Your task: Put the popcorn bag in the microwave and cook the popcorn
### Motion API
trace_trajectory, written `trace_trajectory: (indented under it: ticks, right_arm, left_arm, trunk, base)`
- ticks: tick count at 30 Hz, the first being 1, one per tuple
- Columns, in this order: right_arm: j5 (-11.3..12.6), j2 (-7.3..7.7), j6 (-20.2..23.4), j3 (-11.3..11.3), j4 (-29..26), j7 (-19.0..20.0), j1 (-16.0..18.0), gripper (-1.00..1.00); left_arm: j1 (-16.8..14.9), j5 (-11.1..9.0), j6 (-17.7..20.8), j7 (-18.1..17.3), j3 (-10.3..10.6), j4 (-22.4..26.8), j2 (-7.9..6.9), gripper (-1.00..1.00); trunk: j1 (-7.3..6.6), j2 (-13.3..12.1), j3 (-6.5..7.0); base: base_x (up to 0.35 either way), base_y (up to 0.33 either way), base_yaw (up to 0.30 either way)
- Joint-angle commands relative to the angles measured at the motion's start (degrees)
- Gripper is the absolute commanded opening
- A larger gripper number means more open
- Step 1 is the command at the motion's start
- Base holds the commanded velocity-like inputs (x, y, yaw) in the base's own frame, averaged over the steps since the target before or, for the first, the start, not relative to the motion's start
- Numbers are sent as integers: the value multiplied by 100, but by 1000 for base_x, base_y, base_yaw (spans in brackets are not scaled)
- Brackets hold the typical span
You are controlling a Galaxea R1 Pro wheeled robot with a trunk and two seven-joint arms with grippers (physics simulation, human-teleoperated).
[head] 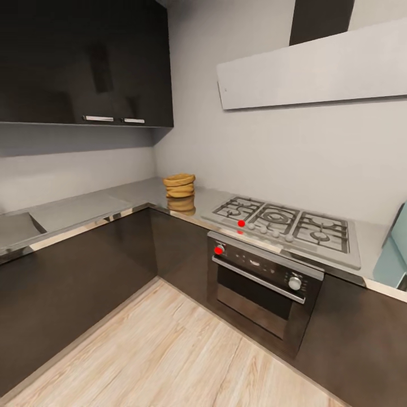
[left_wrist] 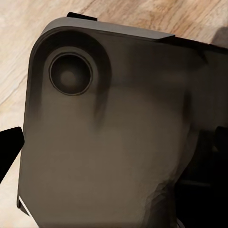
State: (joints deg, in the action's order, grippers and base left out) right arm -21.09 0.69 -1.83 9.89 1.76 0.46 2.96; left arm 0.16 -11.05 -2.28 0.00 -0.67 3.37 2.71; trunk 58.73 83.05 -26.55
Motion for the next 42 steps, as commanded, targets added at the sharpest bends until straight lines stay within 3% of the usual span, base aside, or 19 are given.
trace_trajectory:
  ticks: [1,9,42]
  right_arm:
    - [-51,7,-14,48,17,6,10,100]
    - [-53,-6,1,48,17,-1,8,100]
    - [-53,-34,25,40,17,61,6,100]
  left_arm:
    - [0,-35,-10,0,-4,6,1,100]
    - [1,-37,-9,-6,2,14,-11,100]
    - [-1,-20,0,-53,14,6,-25,100]
  trunk:
    - [0,3,-5]
    - [0,3,-5]
    - [0,3,-5]
  base:
    - [0,0,2]
    - [53,21,0]
    - [284,214,0]
